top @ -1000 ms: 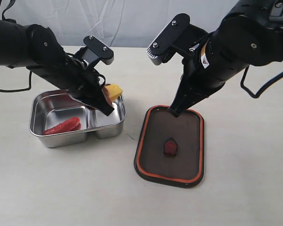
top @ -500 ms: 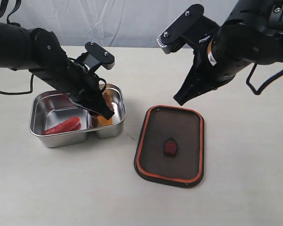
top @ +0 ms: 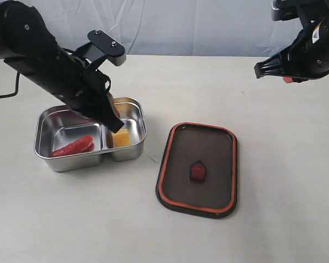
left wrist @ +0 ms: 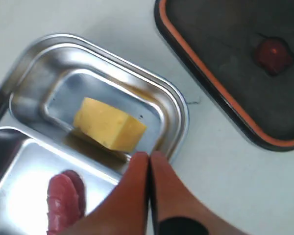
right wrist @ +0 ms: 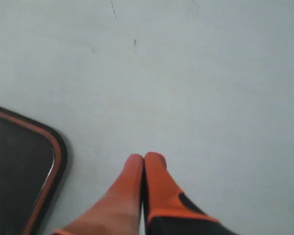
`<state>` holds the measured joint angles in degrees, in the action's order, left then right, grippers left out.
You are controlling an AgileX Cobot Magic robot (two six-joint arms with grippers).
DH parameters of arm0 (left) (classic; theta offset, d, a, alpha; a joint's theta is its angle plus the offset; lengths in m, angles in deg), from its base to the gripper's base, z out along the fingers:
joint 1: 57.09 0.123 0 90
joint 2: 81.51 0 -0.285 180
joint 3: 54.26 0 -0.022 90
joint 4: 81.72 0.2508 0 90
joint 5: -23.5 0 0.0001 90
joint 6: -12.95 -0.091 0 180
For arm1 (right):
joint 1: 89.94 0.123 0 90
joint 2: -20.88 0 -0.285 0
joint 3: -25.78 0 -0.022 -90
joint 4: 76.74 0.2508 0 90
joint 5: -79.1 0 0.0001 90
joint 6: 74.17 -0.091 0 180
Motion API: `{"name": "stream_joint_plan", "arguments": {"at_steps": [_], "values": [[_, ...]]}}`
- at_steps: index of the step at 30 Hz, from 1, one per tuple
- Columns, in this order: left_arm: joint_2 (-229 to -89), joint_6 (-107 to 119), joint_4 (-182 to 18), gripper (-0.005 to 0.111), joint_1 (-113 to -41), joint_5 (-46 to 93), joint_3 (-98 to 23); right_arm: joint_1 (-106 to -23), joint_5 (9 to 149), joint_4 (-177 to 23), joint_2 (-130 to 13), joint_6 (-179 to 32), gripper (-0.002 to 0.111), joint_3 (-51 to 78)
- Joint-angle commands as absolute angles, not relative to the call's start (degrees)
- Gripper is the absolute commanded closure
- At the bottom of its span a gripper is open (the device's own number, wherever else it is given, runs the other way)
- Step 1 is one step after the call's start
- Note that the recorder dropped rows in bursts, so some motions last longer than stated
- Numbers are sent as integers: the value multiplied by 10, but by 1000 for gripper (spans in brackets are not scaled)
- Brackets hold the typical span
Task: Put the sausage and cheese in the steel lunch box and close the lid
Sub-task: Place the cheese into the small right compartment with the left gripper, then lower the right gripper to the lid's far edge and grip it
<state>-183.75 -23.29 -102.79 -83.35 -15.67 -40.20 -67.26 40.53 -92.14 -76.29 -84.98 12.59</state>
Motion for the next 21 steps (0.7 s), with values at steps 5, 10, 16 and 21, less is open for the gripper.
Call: {"name": "stream_joint_plan", "arguments": {"at_steps": [5,10,16,21], "values": [[-1775,-226,-1066,107,-835,-203,-357,-683,437,-707,-857,-672,108,138],[-1740,-226,-1069,107,-835,-226,-332,-683,408,-680,-929,-638,107,184],[-1708,-226,-1069,107,-835,-229,-310,-683,366,-670,-997,-608,62,246],[-1702,-216,-1059,107,-835,-226,-296,-683,343,-670,-1034,-607,56,272]]}}
